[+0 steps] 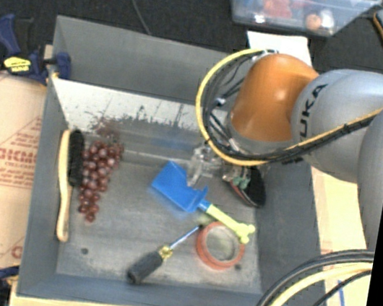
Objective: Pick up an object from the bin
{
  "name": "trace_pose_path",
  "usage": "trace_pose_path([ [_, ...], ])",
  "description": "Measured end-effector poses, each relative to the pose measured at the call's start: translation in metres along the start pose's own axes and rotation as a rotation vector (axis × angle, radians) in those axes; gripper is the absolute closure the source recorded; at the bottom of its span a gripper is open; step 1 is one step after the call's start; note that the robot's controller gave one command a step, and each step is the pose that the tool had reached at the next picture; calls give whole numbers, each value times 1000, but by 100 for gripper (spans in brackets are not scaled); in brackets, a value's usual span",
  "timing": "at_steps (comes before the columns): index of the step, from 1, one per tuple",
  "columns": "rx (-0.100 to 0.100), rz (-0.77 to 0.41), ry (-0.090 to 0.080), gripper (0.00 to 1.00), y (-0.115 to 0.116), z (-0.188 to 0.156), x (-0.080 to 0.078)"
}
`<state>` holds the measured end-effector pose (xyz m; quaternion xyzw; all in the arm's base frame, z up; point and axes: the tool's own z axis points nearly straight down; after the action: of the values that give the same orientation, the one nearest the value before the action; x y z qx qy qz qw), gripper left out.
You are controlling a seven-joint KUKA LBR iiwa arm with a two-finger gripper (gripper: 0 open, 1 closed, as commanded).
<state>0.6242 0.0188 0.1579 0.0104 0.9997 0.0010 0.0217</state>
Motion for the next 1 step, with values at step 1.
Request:
trace_pose_path([
  [1, 1, -36, -1, 0, -13, -19, 42],
])
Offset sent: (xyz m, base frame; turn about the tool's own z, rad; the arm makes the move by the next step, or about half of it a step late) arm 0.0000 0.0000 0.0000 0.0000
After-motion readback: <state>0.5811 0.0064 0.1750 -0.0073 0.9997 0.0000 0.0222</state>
